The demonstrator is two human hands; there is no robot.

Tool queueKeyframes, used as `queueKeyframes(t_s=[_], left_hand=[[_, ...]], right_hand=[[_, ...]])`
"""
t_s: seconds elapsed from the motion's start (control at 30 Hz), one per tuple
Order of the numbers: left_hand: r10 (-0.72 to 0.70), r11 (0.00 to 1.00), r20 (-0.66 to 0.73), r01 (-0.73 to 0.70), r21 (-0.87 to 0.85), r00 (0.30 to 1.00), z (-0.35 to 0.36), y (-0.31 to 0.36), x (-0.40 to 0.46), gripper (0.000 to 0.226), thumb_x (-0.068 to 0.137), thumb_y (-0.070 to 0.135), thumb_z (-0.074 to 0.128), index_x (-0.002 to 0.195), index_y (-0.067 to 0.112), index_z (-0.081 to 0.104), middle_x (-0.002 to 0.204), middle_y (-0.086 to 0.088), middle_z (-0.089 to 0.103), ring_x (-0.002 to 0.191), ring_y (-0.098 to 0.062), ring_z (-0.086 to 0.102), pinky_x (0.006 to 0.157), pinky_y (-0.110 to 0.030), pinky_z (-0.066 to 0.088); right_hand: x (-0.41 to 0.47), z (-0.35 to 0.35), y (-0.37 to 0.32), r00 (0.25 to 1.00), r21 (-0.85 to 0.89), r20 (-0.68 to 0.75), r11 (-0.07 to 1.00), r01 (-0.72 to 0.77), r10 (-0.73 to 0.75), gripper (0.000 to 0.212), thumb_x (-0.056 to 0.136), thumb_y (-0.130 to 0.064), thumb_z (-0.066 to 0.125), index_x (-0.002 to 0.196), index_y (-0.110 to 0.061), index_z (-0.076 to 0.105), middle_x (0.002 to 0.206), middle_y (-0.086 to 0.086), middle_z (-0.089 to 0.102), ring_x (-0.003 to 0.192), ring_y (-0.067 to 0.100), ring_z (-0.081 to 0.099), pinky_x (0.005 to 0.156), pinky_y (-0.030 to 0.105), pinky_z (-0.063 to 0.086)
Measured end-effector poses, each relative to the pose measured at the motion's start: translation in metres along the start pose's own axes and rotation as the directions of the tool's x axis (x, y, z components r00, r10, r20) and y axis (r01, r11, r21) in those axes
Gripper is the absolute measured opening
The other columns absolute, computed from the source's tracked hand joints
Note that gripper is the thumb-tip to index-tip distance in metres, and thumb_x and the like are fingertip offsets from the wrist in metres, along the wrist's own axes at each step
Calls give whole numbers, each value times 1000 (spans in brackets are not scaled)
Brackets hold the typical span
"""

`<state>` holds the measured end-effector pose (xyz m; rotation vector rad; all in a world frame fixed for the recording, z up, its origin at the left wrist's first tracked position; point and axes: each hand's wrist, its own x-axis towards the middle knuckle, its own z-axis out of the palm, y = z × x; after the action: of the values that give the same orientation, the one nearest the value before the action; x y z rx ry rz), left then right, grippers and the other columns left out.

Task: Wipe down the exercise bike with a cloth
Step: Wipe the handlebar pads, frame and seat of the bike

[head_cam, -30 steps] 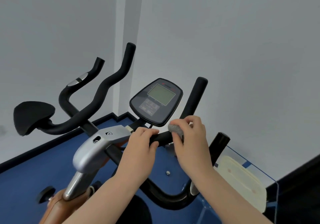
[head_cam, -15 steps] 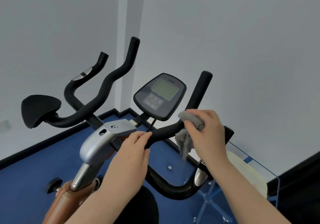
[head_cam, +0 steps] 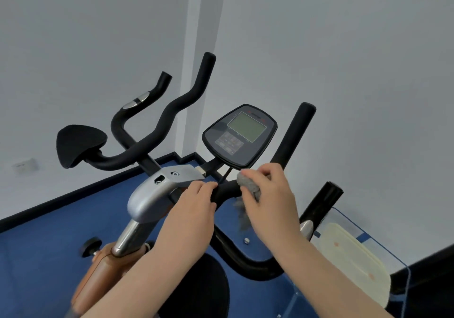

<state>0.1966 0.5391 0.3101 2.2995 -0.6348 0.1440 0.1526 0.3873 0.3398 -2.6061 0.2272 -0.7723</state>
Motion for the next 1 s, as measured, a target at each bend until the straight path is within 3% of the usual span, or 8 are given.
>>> queueKeyframes(t_s=[0.07,0.23,0.37,0.43,0.57,0.8,0.93,1.0], left_hand=[[-25,1000,2,25,4,1000,0,1,-1,36,101,27,46,137,28,42,126,12,44,111,-6,46,87,-19,39],[-104,992,-43,107,60,994,0,2,-2,35,99,32,50,133,27,47,121,9,46,115,-9,41,94,-23,38],[-113,987,-58,119,109,992,-1,5,-4,21,97,27,53,118,25,53,113,7,50,111,-13,45,91,-24,38],[-130,985,-83,138,99,988,-3,6,-9,21,96,32,54,117,27,55,109,10,52,108,-9,46,90,-26,41],[-180,968,-178,206,144,967,-5,10,-22,23,96,43,49,117,35,54,105,19,52,103,-2,47,78,-21,43],[-190,941,-258,251,226,947,-5,18,-38,23,93,38,52,114,33,61,98,18,61,91,-6,57,64,-26,48],[-201,925,-300,282,256,932,-2,19,-42,17,89,27,60,105,27,68,89,13,66,79,-12,62,56,-29,48],[-215,915,-340,311,258,915,-1,21,-42,12,88,23,62,97,25,70,82,11,66,73,-15,62,53,-33,47]], right_hand=[[14,-11,10,997,63,66,998,26,-30,26,87,-19,68,112,-24,71,100,-13,47,86,2,50,74,1,35],[28,-23,22,992,76,-65,992,-101,106,23,91,-22,62,114,-23,69,103,-10,46,86,3,51,72,-1,35],[-1,5,-14,952,201,235,968,151,-198,26,87,-26,68,113,-29,68,100,-14,47,83,3,53,74,14,45],[16,-8,-2,963,224,198,965,137,-182,28,83,-25,73,111,-29,71,98,-15,52,86,1,54,77,10,43],[37,-23,20,998,163,33,986,38,-44,25,86,-19,70,110,-25,70,102,-12,53,87,2,52,80,16,47],[44,-15,15,915,137,254,948,288,-314,29,84,-19,72,112,-25,71,101,-15,52,88,1,50,73,0,34],[44,-12,14,969,80,169,983,168,-179,35,90,-27,65,125,-25,63,107,-11,49,95,7,52,78,12,38],[14,3,-5,934,130,234,960,247,-271,37,89,-25,66,125,-24,60,110,-9,46,95,8,51,77,17,43]])
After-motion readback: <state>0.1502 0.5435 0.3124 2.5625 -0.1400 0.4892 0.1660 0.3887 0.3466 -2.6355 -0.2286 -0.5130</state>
